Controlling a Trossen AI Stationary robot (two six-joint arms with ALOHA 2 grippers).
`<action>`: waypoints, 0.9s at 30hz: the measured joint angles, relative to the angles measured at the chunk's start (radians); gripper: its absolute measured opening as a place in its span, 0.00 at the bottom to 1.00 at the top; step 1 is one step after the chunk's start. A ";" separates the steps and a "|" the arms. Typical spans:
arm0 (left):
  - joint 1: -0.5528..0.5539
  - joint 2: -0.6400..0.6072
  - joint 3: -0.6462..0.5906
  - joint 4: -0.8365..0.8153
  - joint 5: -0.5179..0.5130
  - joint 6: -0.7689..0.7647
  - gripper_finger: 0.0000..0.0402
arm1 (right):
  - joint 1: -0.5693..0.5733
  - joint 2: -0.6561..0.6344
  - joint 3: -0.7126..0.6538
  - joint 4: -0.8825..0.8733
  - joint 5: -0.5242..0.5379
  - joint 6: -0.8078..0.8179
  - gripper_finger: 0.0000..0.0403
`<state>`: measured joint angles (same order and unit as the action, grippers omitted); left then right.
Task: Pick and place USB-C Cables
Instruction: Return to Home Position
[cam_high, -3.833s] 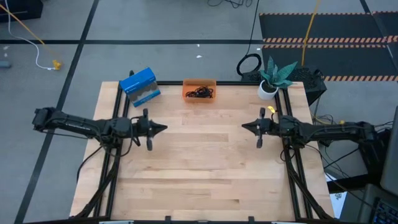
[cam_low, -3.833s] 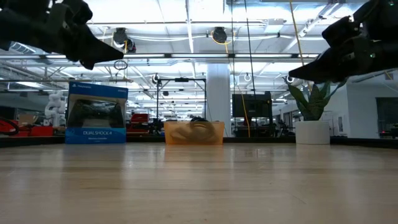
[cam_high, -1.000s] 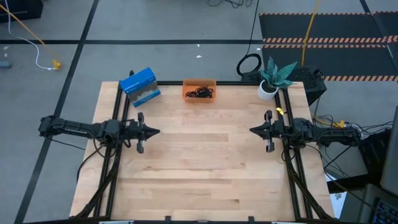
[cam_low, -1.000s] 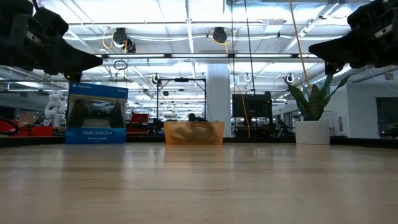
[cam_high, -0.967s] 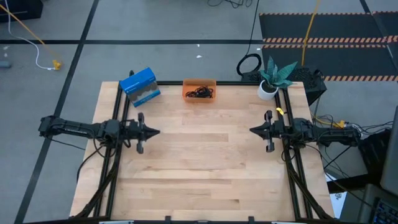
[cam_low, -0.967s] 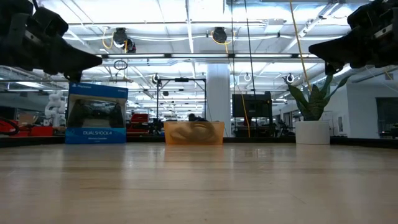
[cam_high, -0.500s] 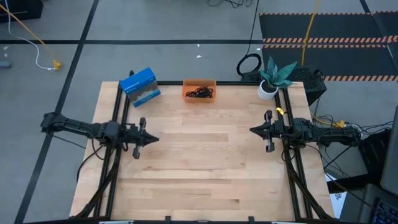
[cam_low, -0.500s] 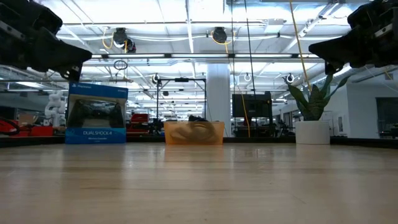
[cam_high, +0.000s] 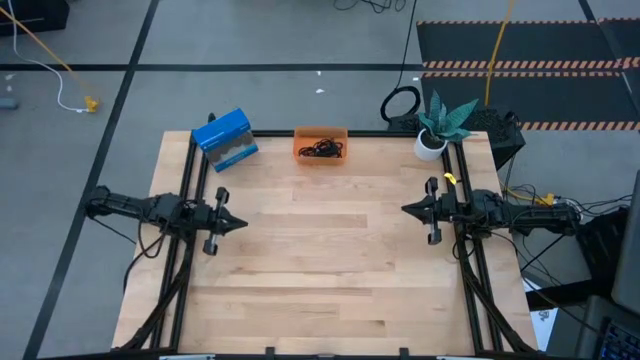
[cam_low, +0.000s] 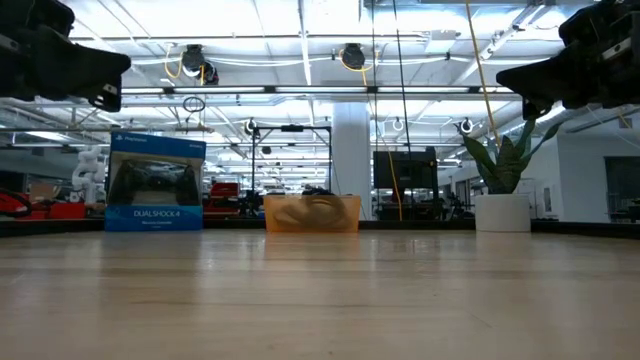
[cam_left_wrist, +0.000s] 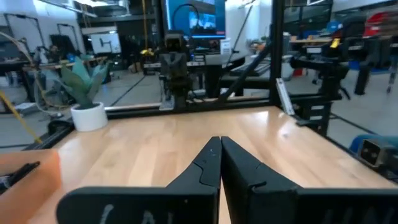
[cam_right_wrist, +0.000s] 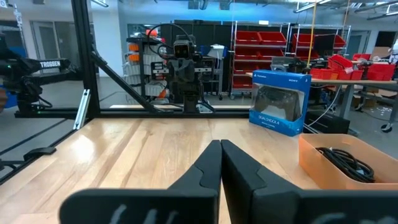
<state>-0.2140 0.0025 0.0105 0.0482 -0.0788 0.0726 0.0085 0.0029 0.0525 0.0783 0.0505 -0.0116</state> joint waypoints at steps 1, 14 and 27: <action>0.007 0.000 0.000 -0.001 -0.004 0.001 0.02 | 0.000 0.000 0.000 -0.001 0.000 0.000 0.00; 0.070 0.030 0.002 -0.024 -0.009 0.002 0.02 | 0.000 0.004 0.000 0.015 0.000 0.000 0.00; 0.070 0.030 0.000 0.000 -0.012 0.001 0.02 | 0.000 0.004 0.000 0.015 0.000 0.000 0.00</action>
<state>-0.1444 0.0322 0.0105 0.0486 -0.0906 0.0738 0.0082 0.0067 0.0525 0.0937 0.0509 -0.0116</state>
